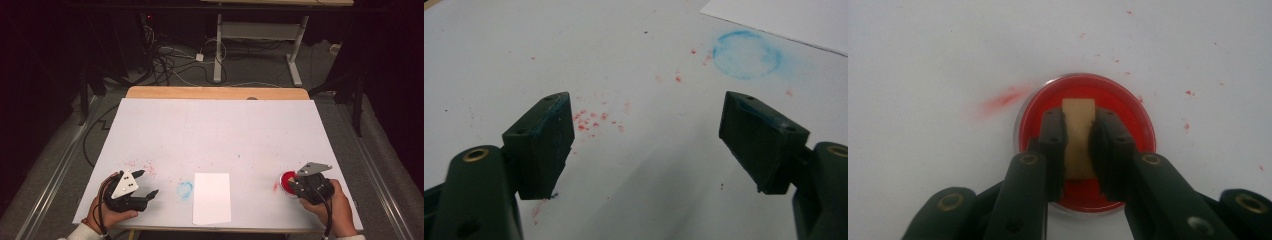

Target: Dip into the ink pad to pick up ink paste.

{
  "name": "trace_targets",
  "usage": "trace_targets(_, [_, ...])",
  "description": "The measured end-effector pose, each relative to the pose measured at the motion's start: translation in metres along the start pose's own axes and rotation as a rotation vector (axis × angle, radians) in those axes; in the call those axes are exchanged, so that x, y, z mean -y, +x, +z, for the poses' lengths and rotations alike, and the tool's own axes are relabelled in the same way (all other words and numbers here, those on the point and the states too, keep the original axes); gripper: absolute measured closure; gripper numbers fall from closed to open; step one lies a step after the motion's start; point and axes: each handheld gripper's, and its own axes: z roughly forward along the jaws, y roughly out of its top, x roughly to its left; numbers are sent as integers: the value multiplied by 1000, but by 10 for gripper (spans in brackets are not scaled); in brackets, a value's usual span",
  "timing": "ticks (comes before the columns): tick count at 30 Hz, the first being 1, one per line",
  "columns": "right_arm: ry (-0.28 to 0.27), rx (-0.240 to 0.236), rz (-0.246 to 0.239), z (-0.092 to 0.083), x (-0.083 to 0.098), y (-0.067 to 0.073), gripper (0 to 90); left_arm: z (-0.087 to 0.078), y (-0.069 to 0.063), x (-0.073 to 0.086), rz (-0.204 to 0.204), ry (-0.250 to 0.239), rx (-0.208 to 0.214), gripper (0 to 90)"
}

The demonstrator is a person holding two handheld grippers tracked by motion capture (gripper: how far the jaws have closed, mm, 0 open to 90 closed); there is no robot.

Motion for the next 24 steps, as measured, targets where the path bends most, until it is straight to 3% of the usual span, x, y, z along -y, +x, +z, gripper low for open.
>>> trace_targets(4, [12, 17, -19, 0, -1, 2, 764, 0, 0, 0, 0, 1, 1, 213])
trace_targets(12, [-23, -38, 44, -1, 3, -6, 764, 2, 0, 0, -2, 5, 9, 214])
trace_targets(17, [-36, -24, 52, -3, 2, -8, 764, 3, 2, 1, -7, 4, 12, 213])
trace_targets(20, [-59, -44, 72, -4, 2, -11, 764, 4, 3, 2, -8, 4, 15, 213])
trace_targets(24, [-87, -21, 76, -8, 1, -15, 764, 6, 4, 1, -5, 5, 17, 214])
